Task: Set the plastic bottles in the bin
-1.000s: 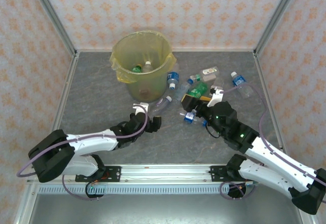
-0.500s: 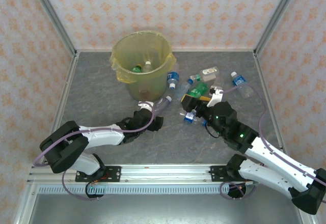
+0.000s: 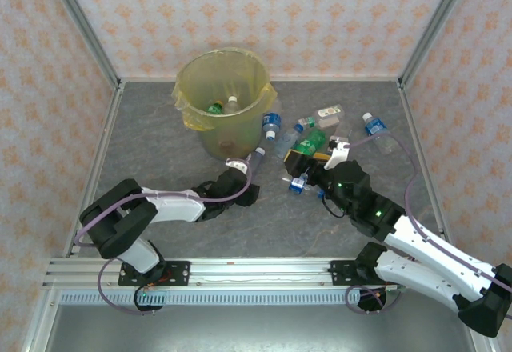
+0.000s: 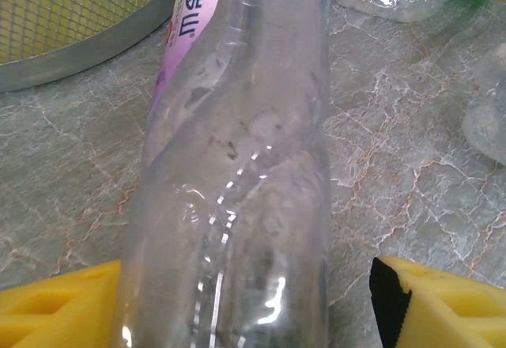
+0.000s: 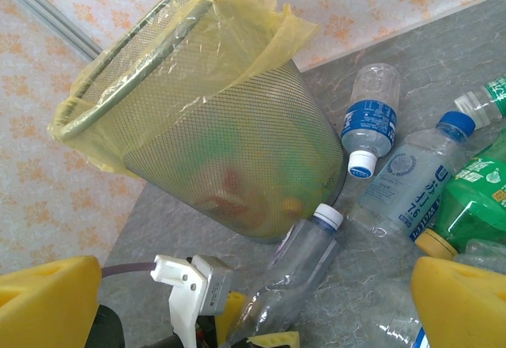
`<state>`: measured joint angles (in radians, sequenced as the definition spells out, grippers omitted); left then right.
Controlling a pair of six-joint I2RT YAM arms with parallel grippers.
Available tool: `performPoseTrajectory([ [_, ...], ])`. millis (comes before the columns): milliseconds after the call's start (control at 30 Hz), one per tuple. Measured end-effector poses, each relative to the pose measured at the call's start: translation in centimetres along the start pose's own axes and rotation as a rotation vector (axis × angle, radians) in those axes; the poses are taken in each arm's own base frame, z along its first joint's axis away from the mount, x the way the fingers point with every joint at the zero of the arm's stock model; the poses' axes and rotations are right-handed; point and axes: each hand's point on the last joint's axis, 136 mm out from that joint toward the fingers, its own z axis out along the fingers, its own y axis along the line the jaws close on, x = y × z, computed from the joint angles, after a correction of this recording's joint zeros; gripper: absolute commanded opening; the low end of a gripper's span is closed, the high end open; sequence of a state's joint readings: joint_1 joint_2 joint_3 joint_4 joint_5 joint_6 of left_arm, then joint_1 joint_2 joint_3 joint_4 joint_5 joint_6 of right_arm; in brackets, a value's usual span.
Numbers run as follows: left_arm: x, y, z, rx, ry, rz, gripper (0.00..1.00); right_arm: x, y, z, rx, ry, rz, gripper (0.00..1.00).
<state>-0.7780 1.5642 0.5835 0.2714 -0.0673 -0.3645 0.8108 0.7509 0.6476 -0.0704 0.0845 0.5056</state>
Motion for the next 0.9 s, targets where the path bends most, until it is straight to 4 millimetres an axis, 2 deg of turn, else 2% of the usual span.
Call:
performPoseTrajectory([
  [200, 0.3, 0.1, 0.2, -0.006, 0.014, 0.004, 0.68, 0.0, 0.0, 0.0, 0.0, 0.001, 0.0, 1.0],
  [300, 0.4, 0.1, 0.2, -0.006, 0.017, 0.001, 0.58, 0.1, 0.0, 0.0, -0.001, 0.002, 0.0, 1.0],
  [500, 0.2, -0.1, -0.1, 0.008, 0.011, 0.002, 0.53, 0.3, -0.1, 0.2, 0.002, 0.008, 0.006, 1.0],
  [667, -0.7, -1.0, -1.7, 0.044, -0.033, 0.003, 0.52, 0.8, -0.1, 0.5, -0.004, 0.024, 0.011, 1.0],
  [900, -2.1, -4.6, -5.6, 0.151, -0.132, 0.038, 0.52, 3.0, 0.4, 2.0, -0.032, 0.117, 0.017, 0.98],
])
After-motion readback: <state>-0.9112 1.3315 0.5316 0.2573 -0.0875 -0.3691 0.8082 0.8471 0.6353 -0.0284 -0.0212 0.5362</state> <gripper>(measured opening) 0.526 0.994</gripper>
